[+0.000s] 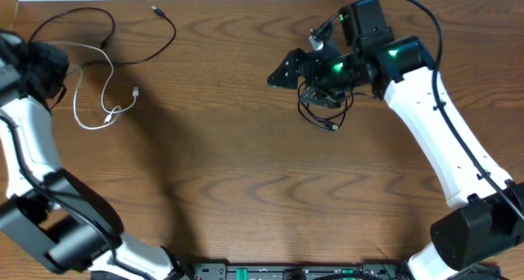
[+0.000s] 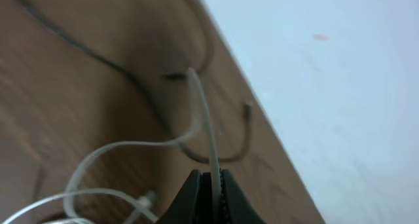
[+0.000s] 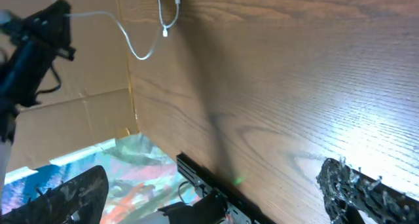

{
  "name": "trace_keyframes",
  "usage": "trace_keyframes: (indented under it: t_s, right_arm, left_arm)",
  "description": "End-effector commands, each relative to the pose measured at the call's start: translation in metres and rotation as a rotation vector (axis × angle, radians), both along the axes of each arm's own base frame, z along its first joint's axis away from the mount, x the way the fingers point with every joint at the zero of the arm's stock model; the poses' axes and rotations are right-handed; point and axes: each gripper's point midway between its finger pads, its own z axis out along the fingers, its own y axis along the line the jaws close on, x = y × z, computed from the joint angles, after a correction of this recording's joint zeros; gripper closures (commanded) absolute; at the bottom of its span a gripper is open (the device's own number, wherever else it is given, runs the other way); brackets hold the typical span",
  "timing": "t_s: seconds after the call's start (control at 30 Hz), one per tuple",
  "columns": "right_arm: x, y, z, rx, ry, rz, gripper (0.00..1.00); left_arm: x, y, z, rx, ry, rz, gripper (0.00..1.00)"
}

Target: Untangle cables

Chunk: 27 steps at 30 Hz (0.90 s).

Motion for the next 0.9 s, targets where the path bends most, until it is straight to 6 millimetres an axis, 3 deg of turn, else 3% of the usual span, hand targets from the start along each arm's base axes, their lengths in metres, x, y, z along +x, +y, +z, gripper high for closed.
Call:
trace_keyframes:
  t_s: [0.0, 0.03, 0.1, 0.2, 0.27, 0.3, 0.43, 0.53, 0.63, 0.73, 0.77, 0.87]
  right_arm:
    - [-0.003, 0.003, 0.002, -0.016, -0.029, 0.013, 0.01]
    - [-0.003, 0.003, 0.002, -0.016, -0.029, 0.014, 0.01]
    - [-0.003, 0.003, 0.002, -0.016, -0.029, 0.014, 0.01]
    - [-0.002, 0.002, 0.002, -0.022, -0.031, 0.010, 0.01]
    - [0.001, 0.000, -0.001, -0.043, -0.040, -0.004, 0.01]
    - [0.002, -0.002, -0.002, -0.055, -0.045, -0.012, 0.01]
    - [0.003, -0.003, -0.003, -0.060, -0.047, -0.015, 0.01]
    - [0.003, -0.003, -0.003, -0.060, -0.047, -0.015, 0.01]
    - [0.003, -0.003, -0.003, -0.060, -0.047, -0.015, 0.01]
    - [0.003, -0.002, -0.003, -0.060, -0.048, -0.015, 0.01]
    - [0.003, -0.002, -0.003, -0.060, -0.047, -0.015, 0.01]
    - [0.001, -0.003, -0.004, -0.064, -0.039, -0.014, 0.01]
  left_arm:
    - [-0.009, 0.045, -0.037, -0.021, 0.035, 0.084, 0.91]
    - [-0.012, 0.055, -0.045, -0.024, 0.044, 0.103, 0.87]
    - [-0.021, 0.074, -0.063, -0.025, 0.075, 0.151, 0.69]
    - [-0.048, 0.109, -0.083, -0.027, 0.128, 0.254, 0.68]
    - [-0.068, 0.131, -0.082, -0.028, 0.129, 0.313, 0.54]
    - [-0.076, 0.139, -0.082, -0.031, 0.127, 0.332, 0.52]
    - [-0.096, 0.148, -0.087, -0.077, 0.141, 0.358, 0.49]
    - [-0.101, 0.144, -0.091, -0.103, 0.160, 0.356, 0.49]
    - [-0.082, 0.122, -0.088, -0.077, 0.138, 0.204, 0.49]
    - [-0.064, 0.093, -0.091, 0.004, 0.168, 0.041, 0.32]
    - [-0.053, 0.070, -0.097, 0.061, 0.207, -0.068, 0.14]
    - [-0.036, 0.042, -0.100, 0.118, 0.229, -0.172, 0.09]
